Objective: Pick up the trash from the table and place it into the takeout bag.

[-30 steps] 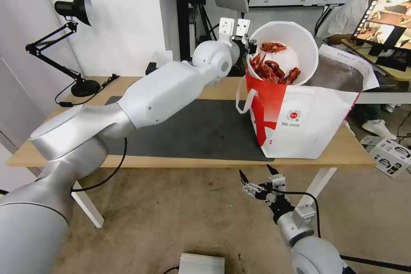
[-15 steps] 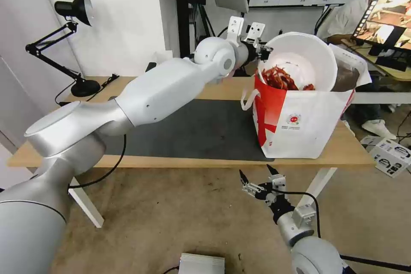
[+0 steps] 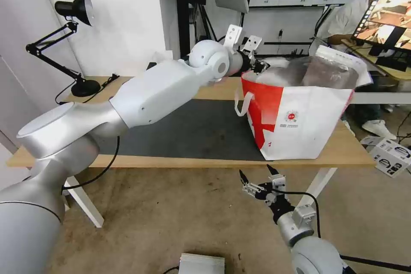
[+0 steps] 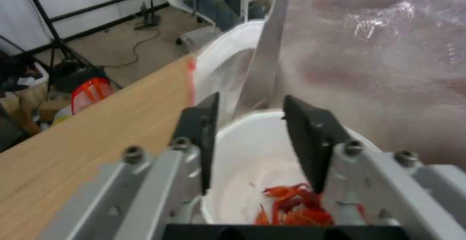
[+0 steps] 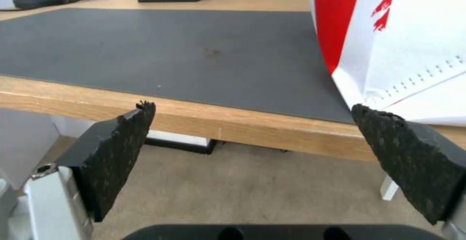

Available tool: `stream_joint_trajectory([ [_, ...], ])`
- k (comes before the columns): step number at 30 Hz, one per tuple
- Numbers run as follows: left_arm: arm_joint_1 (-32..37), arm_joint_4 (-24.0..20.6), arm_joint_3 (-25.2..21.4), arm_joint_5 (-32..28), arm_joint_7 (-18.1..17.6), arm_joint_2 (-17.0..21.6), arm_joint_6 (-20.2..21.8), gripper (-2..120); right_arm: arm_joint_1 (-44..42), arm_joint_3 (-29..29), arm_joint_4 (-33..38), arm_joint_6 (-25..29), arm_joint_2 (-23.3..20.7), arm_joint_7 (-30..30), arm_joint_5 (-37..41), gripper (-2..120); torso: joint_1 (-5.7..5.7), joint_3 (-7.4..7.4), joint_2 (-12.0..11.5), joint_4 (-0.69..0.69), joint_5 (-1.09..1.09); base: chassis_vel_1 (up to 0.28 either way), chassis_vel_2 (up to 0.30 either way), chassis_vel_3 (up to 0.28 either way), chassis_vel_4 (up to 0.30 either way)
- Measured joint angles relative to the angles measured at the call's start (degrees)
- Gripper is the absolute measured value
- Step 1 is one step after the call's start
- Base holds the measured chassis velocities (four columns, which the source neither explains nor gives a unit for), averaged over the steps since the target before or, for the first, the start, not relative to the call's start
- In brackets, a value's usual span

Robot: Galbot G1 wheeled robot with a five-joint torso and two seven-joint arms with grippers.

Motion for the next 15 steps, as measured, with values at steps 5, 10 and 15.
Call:
stream_joint_trajectory([
  [5,0.78,-2.64,-0.43,-0.04,0.37,2.55,-4.79,65,-0.01,0.0,0.0,0.0,0.0,0.0,0.0,100,0.0,0.0,0.0,0.0,0.0,0.0,0.0,0.0,0.0],
  [10,1.57,-5.51,-0.55,0.0,1.63,6.0,-7.85,80,0.0,0.0,0.0,0.0,0.0,0.0,0.0,100,0.0,0.0,0.0,0.01,-0.01,0.0,0.0,0.0,0.0],
  [15,3.73,-9.71,-1.64,-0.01,0.27,9.93,-13.5,98,0.0,0.0,0.0,0.0,0.0,0.0,0.0,100,0.0,0.0,0.0,0.01,-0.01,0.0,0.0,0.0,0.0],
])
